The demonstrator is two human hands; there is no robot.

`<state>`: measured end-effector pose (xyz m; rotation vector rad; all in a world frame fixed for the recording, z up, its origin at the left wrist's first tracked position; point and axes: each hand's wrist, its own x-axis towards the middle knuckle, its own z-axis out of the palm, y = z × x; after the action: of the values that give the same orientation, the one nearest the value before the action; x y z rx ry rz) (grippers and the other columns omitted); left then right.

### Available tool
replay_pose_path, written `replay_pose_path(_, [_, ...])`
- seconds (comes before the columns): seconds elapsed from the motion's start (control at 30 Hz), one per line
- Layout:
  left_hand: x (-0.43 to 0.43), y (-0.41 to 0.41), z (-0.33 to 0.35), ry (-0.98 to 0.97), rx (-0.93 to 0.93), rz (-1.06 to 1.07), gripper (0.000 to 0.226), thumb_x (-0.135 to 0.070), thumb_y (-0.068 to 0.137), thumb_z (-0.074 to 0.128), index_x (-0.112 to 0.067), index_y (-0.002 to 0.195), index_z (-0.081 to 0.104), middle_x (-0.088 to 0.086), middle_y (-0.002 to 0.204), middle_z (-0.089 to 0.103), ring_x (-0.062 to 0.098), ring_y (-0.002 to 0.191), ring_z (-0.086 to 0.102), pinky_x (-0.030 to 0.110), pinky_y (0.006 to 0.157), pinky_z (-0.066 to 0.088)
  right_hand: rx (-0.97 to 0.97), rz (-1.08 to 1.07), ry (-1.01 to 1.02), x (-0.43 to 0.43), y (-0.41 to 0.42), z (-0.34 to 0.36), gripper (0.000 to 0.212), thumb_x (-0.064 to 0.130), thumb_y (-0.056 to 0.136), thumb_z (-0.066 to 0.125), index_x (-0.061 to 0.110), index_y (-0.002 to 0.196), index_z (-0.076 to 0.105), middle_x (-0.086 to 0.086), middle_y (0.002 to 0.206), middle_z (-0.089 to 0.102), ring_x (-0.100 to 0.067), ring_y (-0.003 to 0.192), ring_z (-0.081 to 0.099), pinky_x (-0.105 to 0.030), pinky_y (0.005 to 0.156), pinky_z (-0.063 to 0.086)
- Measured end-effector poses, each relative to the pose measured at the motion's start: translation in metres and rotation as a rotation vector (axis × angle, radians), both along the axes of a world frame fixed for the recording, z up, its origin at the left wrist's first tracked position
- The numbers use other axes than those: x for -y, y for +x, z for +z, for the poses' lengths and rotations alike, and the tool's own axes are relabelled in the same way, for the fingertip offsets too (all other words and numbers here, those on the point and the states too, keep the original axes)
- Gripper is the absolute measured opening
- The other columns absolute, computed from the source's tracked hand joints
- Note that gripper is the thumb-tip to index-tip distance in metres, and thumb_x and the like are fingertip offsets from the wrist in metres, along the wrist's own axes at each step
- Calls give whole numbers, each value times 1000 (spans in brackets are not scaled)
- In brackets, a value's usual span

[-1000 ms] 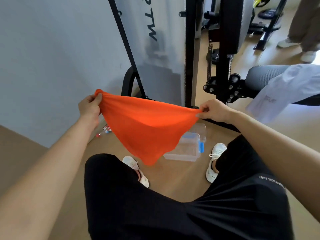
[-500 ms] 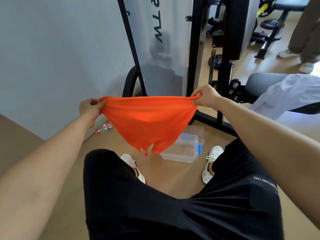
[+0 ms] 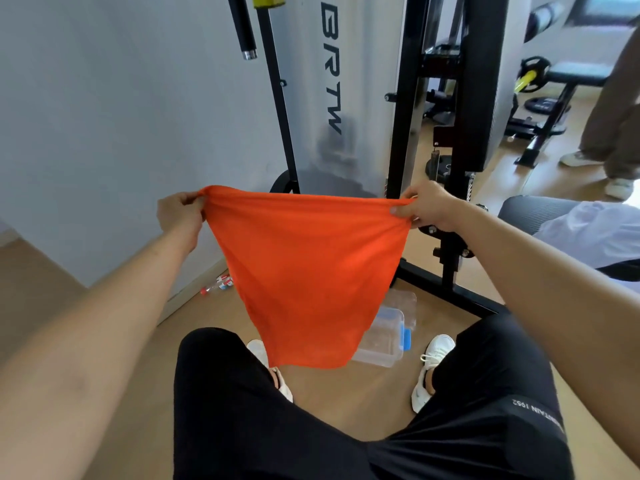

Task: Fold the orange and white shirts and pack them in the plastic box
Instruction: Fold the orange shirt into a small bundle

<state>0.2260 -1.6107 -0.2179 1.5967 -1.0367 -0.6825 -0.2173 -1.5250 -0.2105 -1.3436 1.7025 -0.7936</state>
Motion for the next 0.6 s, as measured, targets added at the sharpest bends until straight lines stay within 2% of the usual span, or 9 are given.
replay_pose_path(0.1, [-5, 6, -6, 60, -8, 14, 25, -13, 91, 68, -5, 114, 72, 16, 100, 69, 25, 87, 65, 43, 89, 59, 19, 143, 95, 0, -6, 0, 32, 10, 81, 81, 12, 111, 71, -8, 120, 59, -27, 107, 64, -38, 85, 61])
replay_pose_path(0.17, [-9, 8, -9, 75, 6, 5, 27, -15, 92, 67, -3, 117, 70, 18, 105, 69, 25, 89, 64, 43, 91, 58, -38, 181, 127, -1, -7, 2, 26, 11, 79, 83, 10, 104, 75, -10, 115, 65, -28, 106, 66, -37, 88, 61])
replay_pose_path(0.23, [-12, 8, -10, 90, 8, -24, 28, -17, 96, 63, -1, 120, 66, 18, 109, 66, 26, 92, 62, 44, 92, 57, -141, 173, 102, -3, -4, 6, 18, 19, 79, 84, 6, 87, 74, -9, 96, 68, -23, 88, 68, -30, 75, 59])
replay_pose_path(0.3, [-17, 7, -7, 111, -15, -80, 27, -19, 101, 56, -3, 122, 61, 17, 112, 62, 29, 97, 60, 45, 93, 55, -222, 85, 4, -4, -1, 10, 28, 28, 80, 83, 4, 80, 69, -9, 83, 64, -18, 70, 62, -25, 61, 53])
replay_pose_path(0.37, [-20, 10, -6, 131, -47, -130, 22, -21, 103, 52, -8, 121, 56, 16, 114, 59, 31, 98, 60, 46, 94, 54, -94, 1, -49, -4, -2, 12, 35, 33, 82, 81, 3, 93, 68, -9, 90, 66, -17, 74, 66, -25, 61, 54])
replay_pose_path(0.43, [-24, 16, -6, 142, -67, -162, 23, -19, 103, 53, -7, 122, 55, 15, 111, 59, 29, 96, 61, 46, 94, 53, 168, 6, 2, -8, -8, 16, 47, 36, 78, 82, 5, 109, 66, -8, 105, 68, -21, 94, 70, -31, 72, 58])
replay_pose_path(0.5, [-29, 22, -7, 146, -107, -202, 19, -14, 101, 56, -7, 119, 57, 9, 99, 60, 22, 86, 62, 44, 93, 53, 409, 65, 45, -12, -15, 19, 60, 36, 69, 86, 6, 115, 63, -9, 115, 67, -24, 105, 68, -39, 85, 59])
replay_pose_path(0.6, [-34, 31, -11, 164, -168, -238, 21, -7, 99, 58, -6, 120, 60, 5, 95, 62, 15, 83, 62, 40, 93, 52, 604, 127, 49, -16, -25, 20, 54, 23, 73, 82, 7, 120, 60, -9, 116, 64, -24, 108, 67, -39, 89, 59])
